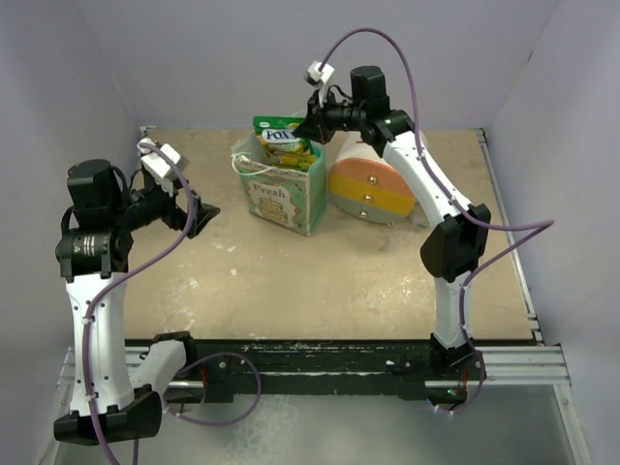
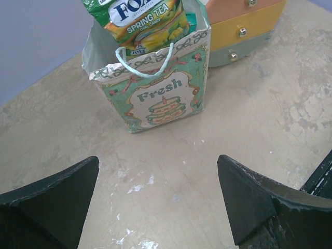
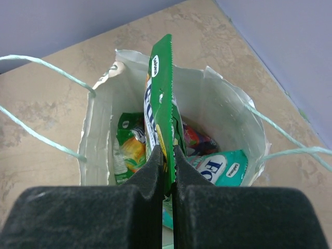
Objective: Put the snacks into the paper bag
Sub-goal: Place the snack in the paper bag.
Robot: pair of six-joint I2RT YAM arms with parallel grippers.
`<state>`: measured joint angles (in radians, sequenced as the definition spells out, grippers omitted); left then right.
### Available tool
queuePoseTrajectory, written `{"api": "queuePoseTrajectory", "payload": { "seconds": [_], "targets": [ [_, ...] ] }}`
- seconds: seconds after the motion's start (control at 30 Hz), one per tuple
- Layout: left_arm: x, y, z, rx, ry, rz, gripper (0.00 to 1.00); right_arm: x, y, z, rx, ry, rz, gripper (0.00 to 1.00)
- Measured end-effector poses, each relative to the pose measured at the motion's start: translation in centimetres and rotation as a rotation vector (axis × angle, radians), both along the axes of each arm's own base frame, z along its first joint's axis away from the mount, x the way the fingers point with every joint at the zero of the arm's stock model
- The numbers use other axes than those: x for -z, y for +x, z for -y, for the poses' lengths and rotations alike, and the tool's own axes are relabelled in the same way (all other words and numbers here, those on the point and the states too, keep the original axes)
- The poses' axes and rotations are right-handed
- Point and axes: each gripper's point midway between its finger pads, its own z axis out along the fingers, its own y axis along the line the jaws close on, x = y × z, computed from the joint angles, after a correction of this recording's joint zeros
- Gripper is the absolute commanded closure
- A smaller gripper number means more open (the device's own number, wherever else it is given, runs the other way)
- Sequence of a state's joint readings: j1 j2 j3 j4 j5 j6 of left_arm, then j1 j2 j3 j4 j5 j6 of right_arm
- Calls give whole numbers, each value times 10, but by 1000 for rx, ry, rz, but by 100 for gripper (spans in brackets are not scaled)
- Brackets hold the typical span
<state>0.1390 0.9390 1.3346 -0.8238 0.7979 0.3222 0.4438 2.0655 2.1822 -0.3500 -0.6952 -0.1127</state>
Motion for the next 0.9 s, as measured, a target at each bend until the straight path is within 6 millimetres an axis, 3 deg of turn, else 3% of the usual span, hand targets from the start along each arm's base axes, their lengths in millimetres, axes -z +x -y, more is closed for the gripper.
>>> {"api": "queuePoseTrajectory", "payload": {
  "seconds": [0.2, 0.47, 0.77, 0.9],
  "targets": [
    [4, 5, -1, 1, -4, -21, 1, 9, 1, 4, 21, -23, -9, 97],
    [4, 6, -1, 0, -5, -15, 1, 4, -6, 8, 21, -30, 4, 92],
    [5, 5, -1, 0, -4, -14, 1, 0, -9, 10, 16, -31, 13, 65],
    [4, 5, -1, 0, -4, -14, 1, -6, -14, 12, 14, -30, 26, 59]
  ]
}}
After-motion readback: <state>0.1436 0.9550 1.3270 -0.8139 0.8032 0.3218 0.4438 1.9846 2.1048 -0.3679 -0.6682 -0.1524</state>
